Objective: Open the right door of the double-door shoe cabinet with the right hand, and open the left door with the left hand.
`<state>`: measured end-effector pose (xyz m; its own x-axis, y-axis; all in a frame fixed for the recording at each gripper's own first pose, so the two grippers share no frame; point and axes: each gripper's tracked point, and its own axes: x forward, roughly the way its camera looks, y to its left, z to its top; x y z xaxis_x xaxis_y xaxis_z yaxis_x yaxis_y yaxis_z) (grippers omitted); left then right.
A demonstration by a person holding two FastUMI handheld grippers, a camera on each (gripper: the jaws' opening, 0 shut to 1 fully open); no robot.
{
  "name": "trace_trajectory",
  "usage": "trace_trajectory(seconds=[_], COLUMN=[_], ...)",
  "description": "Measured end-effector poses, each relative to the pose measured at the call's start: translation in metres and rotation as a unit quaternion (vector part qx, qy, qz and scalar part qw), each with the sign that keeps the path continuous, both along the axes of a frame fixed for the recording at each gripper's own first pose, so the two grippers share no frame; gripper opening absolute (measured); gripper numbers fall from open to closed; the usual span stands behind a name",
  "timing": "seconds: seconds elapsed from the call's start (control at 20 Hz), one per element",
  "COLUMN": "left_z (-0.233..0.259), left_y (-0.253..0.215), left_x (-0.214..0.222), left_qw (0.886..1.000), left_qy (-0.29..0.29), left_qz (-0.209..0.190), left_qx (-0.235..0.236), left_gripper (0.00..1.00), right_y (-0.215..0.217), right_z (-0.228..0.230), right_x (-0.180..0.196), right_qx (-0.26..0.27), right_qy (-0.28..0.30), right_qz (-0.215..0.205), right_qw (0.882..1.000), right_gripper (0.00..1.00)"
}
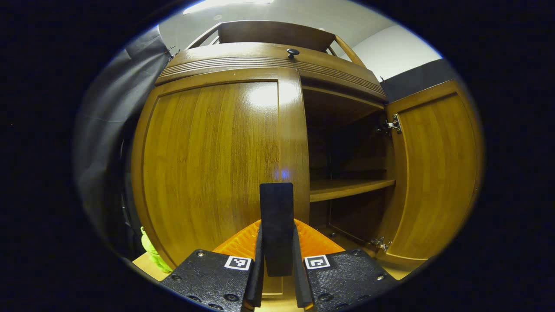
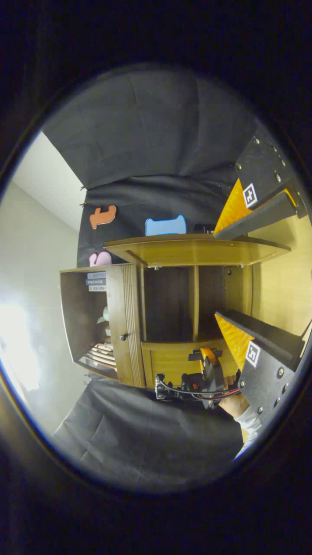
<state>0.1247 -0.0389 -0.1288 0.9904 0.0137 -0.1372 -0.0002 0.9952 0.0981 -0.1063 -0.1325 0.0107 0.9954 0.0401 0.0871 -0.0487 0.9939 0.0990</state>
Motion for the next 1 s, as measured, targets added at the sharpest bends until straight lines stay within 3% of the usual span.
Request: trace_trajectory(seconds=[0.05, 0.1, 0.15, 0.35, 0.7, 0.8, 0.85, 1.0], left_z=[0.002, 0.005, 0.008, 0.01, 0.026, 0.029, 0.031, 0.034], left_y=[0.0, 0.001, 0.002, 0.002, 0.025, 0.03, 0.032, 0.043], left_x=[-0.009, -0.017, -0.024, -0.049, -0.099, -0.11, -0.115, -0.127], left_qw=[1.0, 1.0, 1.0, 0.997, 0.997, 0.996, 0.996, 0.996], left_qy=[0.004, 0.006, 0.007, 0.035, 0.048, 0.049, 0.051, 0.057], left_qz=[-0.003, -0.01, -0.021, -0.063, -0.06, -0.061, -0.062, -0.059], left_qx=[0.0, 0.001, -0.001, -0.023, -0.024, -0.029, -0.033, -0.031], left_gripper=[0.31, 0.31, 0.3, 0.31, 0.3, 0.3, 0.29, 0.29], right_y=[0.0, 0.002, 0.003, -0.004, 0.014, 0.015, 0.014, 0.015], right_z=[0.003, 0.006, 0.009, 0.009, 0.009, 0.007, 0.005, 0.001], right_x=[-0.005, -0.01, -0.014, -0.036, -0.041, -0.042, -0.041, -0.038], right_qx=[-0.003, -0.008, -0.013, -0.029, -0.02, -0.016, -0.012, -0.006], right_qy=[-0.001, -0.002, -0.003, -0.002, 0.001, 0.0, 0.001, 0.008], right_qz=[0.0, 0.0, 0.0, -0.011, 0.009, 0.01, 0.011, 0.013], right_qw=[1.0, 1.0, 1.0, 1.0, 1.0, 1.0, 1.0, 1.0], right_gripper=[1.0, 0.92, 0.95, 0.95, 0.95, 0.92, 0.96, 0.95])
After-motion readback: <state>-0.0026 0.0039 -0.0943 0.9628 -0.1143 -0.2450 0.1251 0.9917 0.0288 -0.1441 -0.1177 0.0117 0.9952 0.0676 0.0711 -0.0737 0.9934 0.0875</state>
